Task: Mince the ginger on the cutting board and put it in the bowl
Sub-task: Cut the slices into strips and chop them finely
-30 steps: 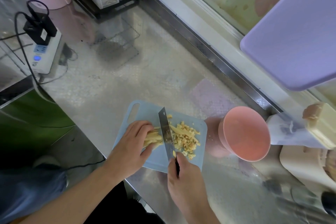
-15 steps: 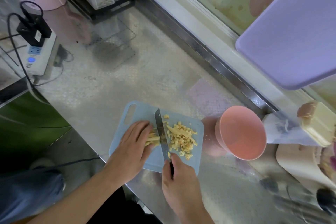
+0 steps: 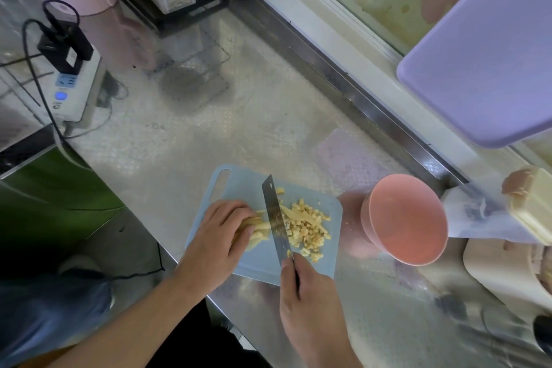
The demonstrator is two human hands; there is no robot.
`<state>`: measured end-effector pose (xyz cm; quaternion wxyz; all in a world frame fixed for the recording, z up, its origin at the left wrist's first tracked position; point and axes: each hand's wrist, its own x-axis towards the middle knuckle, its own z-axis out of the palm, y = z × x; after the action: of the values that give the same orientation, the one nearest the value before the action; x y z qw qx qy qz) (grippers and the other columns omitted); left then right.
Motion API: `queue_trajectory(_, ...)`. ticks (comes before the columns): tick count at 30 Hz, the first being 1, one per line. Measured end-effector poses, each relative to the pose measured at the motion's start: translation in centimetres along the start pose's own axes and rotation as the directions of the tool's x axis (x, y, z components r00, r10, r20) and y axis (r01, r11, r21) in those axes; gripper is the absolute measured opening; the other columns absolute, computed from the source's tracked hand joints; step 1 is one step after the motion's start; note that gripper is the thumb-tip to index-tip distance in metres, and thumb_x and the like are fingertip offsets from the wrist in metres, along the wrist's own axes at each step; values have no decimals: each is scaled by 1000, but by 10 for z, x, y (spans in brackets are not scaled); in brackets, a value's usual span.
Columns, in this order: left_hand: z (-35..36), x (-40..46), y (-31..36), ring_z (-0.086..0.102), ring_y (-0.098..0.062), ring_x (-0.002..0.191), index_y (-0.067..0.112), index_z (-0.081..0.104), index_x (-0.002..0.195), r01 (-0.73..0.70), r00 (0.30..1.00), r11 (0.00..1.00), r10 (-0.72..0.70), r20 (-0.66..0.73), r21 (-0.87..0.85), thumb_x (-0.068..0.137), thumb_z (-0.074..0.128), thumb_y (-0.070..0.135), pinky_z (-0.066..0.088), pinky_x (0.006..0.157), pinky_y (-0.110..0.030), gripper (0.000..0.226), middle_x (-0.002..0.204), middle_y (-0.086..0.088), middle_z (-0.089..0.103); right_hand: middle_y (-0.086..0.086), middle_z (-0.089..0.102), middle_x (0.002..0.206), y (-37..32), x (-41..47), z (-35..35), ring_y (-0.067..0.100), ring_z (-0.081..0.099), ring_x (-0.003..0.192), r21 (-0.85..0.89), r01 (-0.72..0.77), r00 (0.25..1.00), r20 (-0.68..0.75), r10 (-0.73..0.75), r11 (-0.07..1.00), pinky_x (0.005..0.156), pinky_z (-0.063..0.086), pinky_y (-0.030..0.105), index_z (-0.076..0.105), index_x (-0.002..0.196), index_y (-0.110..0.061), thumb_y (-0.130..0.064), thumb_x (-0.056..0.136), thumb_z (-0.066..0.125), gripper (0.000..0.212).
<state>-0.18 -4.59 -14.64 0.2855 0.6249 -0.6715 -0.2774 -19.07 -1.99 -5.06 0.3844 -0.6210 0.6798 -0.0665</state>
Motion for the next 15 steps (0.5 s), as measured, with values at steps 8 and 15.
queue_trajectory(8,6,3,-1,48,-9,120,22,70,105,-17,997,1000,15,-73,-25,102,55,39,41,102,-21,22,118,19,57,5,48,62,-16,1,3,21,48,58,-62,-55,998,29,57,997,50,33,31,34,76,-26,-37,110,34,35)
queue_trajectory(15,14,5,1,50,-9,114,20,68,95,-24,990,999,29,-137,40,99,62,30,46,96,-24,12,112,17,59,2,61,74,-23,14,20,20,64,72,-189,-56,998,26,62,980,64,48,36,44,96,-23,-36,112,24,28)
